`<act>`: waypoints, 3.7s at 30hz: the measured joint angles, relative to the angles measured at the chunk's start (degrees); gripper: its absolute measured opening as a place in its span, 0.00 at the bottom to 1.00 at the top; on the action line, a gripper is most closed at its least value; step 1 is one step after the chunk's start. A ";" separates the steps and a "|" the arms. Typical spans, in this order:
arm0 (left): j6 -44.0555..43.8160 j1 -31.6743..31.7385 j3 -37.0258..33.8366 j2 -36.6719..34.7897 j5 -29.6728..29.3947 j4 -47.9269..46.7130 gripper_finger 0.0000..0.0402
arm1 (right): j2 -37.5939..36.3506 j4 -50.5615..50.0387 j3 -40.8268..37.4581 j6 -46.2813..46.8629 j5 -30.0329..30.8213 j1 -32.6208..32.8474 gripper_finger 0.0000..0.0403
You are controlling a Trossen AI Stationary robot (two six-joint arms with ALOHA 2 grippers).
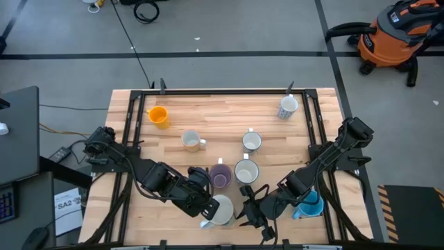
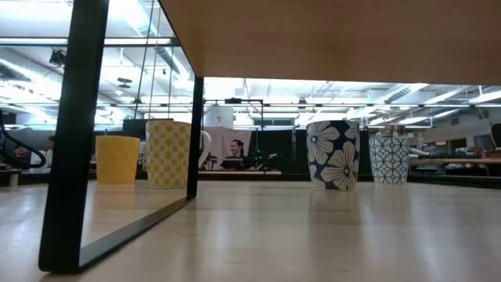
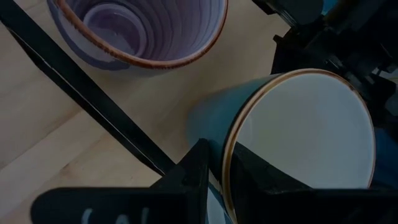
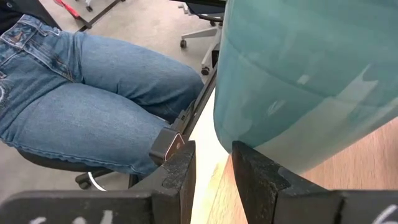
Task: Place coffee mugs
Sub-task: Put the green blue mug on the shelf
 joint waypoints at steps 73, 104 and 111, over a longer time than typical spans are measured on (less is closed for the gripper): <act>0.33 0.22 0.00 -2.09 -0.49 0.98 0.27 | 0.02 0.11 0.00 0.42 4.85 -0.07 0.28; -1.44 -7.08 0.04 -0.89 1.48 4.75 0.27 | 0.02 0.05 0.00 0.40 4.82 -0.07 0.28; -1.26 -6.91 0.04 0.90 1.71 7.87 0.27 | 0.02 0.02 0.00 0.33 4.62 -0.07 0.28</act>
